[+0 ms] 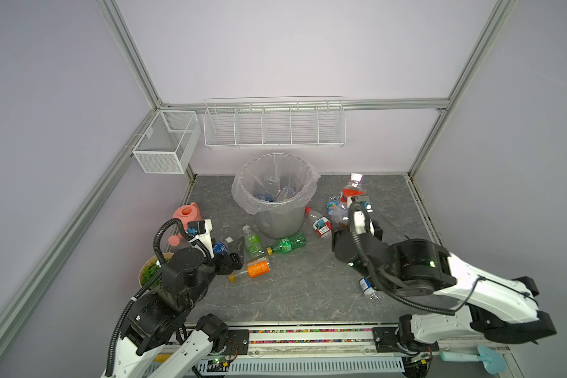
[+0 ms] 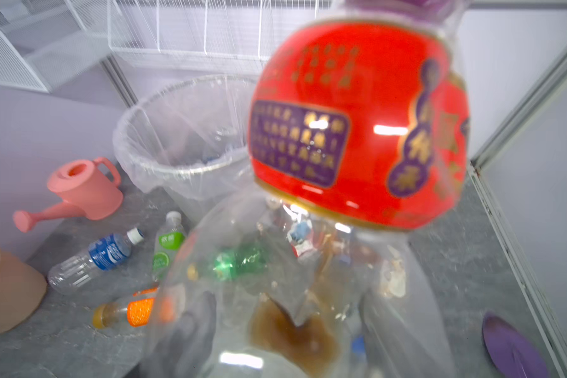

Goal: Throw the plastic bottles in the bin
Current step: Throw the plastic bottle into the trash bin.

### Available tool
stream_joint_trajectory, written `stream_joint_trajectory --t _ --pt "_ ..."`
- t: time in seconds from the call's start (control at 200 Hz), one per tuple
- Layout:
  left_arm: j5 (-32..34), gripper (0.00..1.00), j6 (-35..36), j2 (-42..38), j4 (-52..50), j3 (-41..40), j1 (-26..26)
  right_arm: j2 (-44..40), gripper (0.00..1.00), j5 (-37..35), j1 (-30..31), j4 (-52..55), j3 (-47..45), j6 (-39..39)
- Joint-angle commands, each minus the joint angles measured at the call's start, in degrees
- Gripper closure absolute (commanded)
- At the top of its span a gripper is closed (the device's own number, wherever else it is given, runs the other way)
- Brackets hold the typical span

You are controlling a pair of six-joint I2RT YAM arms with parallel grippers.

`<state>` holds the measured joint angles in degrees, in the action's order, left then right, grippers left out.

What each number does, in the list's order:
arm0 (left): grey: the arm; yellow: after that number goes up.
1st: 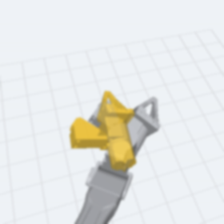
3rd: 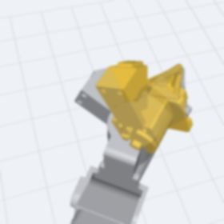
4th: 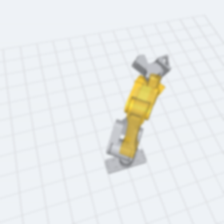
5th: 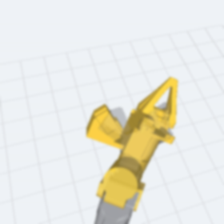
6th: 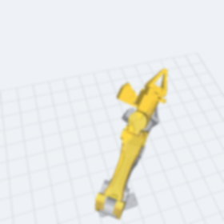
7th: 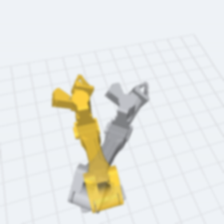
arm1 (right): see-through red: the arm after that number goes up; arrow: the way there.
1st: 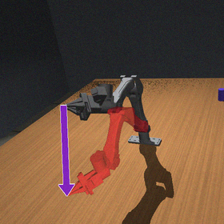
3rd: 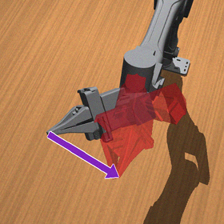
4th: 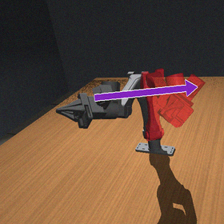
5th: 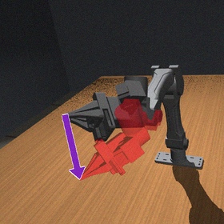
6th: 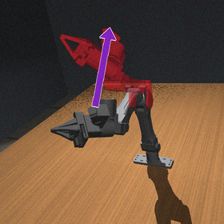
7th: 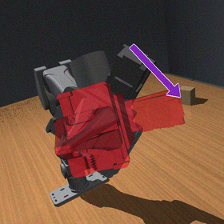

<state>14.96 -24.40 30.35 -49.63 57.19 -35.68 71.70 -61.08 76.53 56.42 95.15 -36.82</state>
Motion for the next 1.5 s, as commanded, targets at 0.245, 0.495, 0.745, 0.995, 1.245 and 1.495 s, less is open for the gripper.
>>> stream_joint_trajectory --t 0.245,0.495,0.745,0.995,1.245,1.495 --pt "-1.30 0.06 -2.37 -1.07 -1.36 -1.47 0.00 7.08 0.33 13.29 -8.06 -19.49 20.89 32.64" --pt "-0.91 0.06 -2.10 -1.67 -1.68 -1.20 -0.01 19.19 0.33 31.12 -17.58 -11.44 35.52 27.12" --pt "0.15 0.06 -1.13 -2.56 -3.08 -0.87 0.00 31.47 0.32 39.13 -22.35 -5.39 46.08 24.38" --pt "0.80 0.05 -0.21 -2.86 -3.91 0.02 -0.03 42.53 0.01 45.81 -27.94 7.00 55.92 19.01" --pt "0.79 0.05 0.06 -2.34 -3.70 0.62 -0.05 38.18 0.11 46.62 -27.79 3.54 52.51 20.88" --pt "0.12 0.05 0.05 -1.06 -3.10 0.99 -0.02 30.74 0.11 44.84 -27.80 1.18 46.41 21.12"
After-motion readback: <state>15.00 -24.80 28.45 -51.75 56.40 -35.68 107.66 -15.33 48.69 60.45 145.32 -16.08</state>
